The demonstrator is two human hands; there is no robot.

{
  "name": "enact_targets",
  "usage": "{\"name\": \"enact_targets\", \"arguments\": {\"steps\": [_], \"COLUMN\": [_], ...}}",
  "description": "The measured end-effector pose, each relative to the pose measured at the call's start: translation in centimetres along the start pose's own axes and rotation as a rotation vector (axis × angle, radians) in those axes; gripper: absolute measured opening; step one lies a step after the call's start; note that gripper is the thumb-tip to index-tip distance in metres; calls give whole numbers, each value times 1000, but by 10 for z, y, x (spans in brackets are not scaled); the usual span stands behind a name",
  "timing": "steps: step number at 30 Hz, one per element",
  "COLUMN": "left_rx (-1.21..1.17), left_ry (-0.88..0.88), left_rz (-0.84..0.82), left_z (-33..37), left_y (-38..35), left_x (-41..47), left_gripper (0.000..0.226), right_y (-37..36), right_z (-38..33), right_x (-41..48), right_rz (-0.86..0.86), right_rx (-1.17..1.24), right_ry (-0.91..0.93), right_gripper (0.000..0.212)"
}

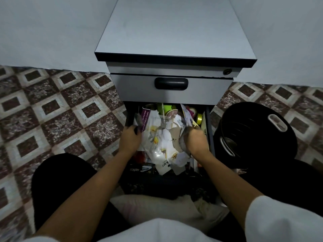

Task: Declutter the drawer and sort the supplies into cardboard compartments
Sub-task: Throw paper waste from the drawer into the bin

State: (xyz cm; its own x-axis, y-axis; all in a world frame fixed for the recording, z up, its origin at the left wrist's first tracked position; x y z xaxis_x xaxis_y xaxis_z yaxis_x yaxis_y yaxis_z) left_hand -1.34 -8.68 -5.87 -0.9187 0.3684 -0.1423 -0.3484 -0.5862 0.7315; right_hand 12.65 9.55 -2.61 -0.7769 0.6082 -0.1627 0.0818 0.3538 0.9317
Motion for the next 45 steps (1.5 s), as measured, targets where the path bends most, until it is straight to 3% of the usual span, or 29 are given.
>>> {"name": "enact_targets", "arguments": {"steps": [3, 7, 11, 14, 17, 24, 28, 32, 39, 42, 45], "left_rx": [44, 153, 295, 118, 2, 155, 275, 273, -11, 14, 39], "left_ry": [-100, -189, -205, -151, -55, 71, 8, 32, 144, 174, 215], "left_rz": [-21, -180, -60, 5, 1, -165, -200, -150, -189, -170, -155], "left_z": [9, 5, 1, 3, 0, -6, -4, 0, 4, 6, 8], "left_y": [-4, -20, -17, -12, -11, -12, -17, -17, -31, -35, -40], "left_x": [-15, -25, -24, -22, -14, 3, 8, 7, -5, -9, -14], "left_gripper": [29, 44, 37, 35, 50, 79, 67, 73, 83, 82, 67], "right_y": [-5, -25, -26, -27, -33, -41, -40, -42, -52, -52, -54], "right_z": [-6, -9, -5, 9, 19, 27, 33, 34, 32, 29, 27], "right_x": [-19, -43, -53, -50, -47, -38, -34, -33, -35, -30, -21], "right_rz": [-26, -42, 75, 79, 51, -21, -69, -90, -104, -108, -125], "right_rx": [-69, -31, -41, 115, 239, 357, 342, 343, 687, 759, 865], "right_ry": [75, 37, -34, -198, -324, -509, -544, -536, -515, -476, -561], "right_gripper": [37, 43, 29, 30, 45, 96, 108, 103, 100, 102, 67]}}
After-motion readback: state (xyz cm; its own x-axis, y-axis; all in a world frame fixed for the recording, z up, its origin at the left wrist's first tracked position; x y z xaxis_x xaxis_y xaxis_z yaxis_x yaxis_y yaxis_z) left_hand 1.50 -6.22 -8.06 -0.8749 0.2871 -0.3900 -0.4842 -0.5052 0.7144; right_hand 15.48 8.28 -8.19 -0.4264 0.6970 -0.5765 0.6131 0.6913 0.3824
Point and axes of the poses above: each hand's wrist, its own x-axis towards the middle knuckle, its own y-axis out of the back of the hand, z = x × y, the point moved 3 cm from there along x, towards the middle knuckle, and after that the axes turned 1 degree about -y, right-handed, at the moved point
